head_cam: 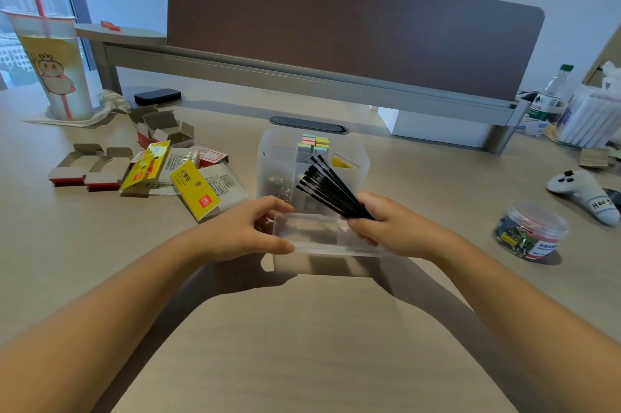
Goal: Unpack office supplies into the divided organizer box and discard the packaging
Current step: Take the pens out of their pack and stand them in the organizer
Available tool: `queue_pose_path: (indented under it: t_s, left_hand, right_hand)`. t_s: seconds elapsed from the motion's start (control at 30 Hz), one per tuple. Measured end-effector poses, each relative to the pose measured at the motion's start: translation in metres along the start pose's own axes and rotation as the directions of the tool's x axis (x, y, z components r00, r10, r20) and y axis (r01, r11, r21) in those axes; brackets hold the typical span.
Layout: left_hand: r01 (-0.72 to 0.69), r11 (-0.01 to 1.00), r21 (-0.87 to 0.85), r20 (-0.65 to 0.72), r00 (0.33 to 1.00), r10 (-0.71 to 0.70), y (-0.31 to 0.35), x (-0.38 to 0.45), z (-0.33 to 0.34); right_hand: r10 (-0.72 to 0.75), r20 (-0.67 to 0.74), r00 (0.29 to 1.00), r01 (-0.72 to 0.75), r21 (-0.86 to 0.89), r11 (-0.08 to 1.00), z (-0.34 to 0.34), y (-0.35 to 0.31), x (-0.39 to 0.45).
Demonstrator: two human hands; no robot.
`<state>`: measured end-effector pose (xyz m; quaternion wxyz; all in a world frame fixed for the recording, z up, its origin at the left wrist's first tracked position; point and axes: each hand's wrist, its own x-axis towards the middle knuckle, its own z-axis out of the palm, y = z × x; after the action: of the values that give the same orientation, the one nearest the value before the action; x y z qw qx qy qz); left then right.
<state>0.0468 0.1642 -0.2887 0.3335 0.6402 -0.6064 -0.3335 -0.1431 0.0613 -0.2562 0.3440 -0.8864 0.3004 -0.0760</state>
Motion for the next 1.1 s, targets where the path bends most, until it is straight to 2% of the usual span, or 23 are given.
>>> queue_pose_path:
  t_s: [0.2, 0.47, 0.63, 0.87, 1.1]
  left_hand:
    - [0.017, 0.994, 0.106, -0.086, 0.996, -0.008, -0.006, -0.005, -0.005]
    - [-0.049, 0.971, 0.232, -0.237, 0.966, 0.106, -0.001, -0.012, -0.002]
    - [-0.055, 0.949, 0.311, -0.311, 0.937, 0.156, 0.001, -0.020, -0.004]
    - [0.001, 0.953, 0.302, -0.410, 0.903, 0.129, -0.002, -0.048, -0.023]
    - [-0.013, 0.993, 0.121, -0.542, 0.837, 0.077, -0.016, -0.081, -0.058]
  right_hand:
    - [0.009, -0.107, 0.994, 0.000, 0.083, 0.997, 0.000, -0.006, 0.002]
    - [0.078, -0.167, 0.983, -0.027, 0.286, 0.958, 0.001, -0.009, 0.007]
    - [0.070, -0.235, 0.970, 0.021, 0.363, 0.931, -0.005, -0.020, 0.009]
    - [0.058, -0.458, 0.887, 0.154, 0.412, 0.898, -0.011, -0.052, 0.032]
    - [0.086, -0.539, 0.838, 0.111, 0.323, 0.940, -0.013, -0.076, 0.069]
